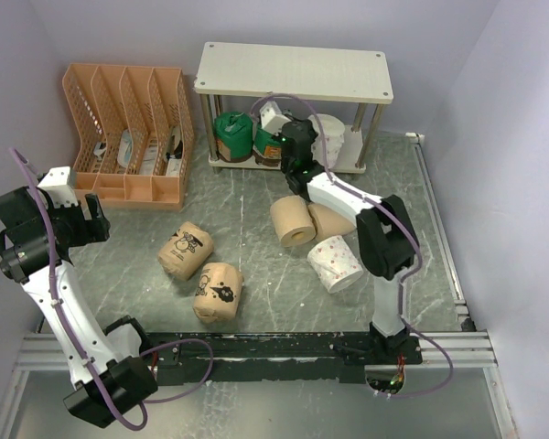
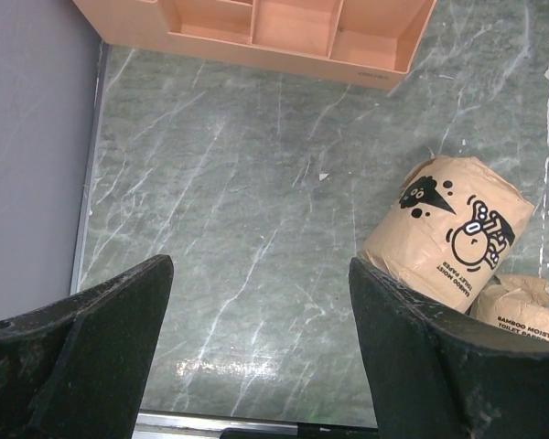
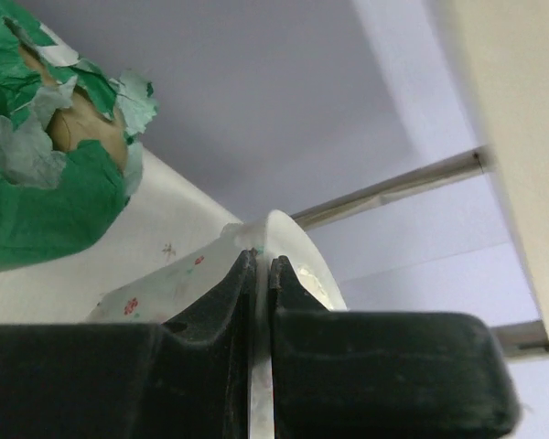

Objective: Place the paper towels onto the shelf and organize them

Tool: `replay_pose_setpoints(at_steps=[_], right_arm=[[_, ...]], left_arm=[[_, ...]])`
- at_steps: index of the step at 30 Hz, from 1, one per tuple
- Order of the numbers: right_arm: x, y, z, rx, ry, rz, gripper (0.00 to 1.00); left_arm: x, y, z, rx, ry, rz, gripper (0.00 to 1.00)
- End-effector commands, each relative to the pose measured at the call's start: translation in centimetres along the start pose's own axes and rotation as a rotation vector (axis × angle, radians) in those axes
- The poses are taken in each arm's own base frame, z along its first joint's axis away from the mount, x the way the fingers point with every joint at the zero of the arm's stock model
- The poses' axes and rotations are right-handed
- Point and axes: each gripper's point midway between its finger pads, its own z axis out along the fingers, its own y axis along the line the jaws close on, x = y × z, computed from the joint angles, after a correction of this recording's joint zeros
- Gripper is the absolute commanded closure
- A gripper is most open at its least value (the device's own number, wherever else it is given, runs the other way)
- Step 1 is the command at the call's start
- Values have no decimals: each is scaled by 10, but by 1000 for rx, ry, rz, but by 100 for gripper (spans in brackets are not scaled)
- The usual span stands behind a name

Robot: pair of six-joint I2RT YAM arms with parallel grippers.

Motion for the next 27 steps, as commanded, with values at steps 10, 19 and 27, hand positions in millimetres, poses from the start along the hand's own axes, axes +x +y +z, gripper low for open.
replay_pose_setpoints(at_steps=[10,19,27], right_arm=[[-15,22,46,185,-111,-32,100],[-12,46,63,173,-142,76,84],[-11,13,28,255,-147,177,0]], left_arm=[[0,14,-1,-45,-3,-34,12],[1,20,-2,-60,0,-53,12],[0,20,-3,-56,-5,-52,12]])
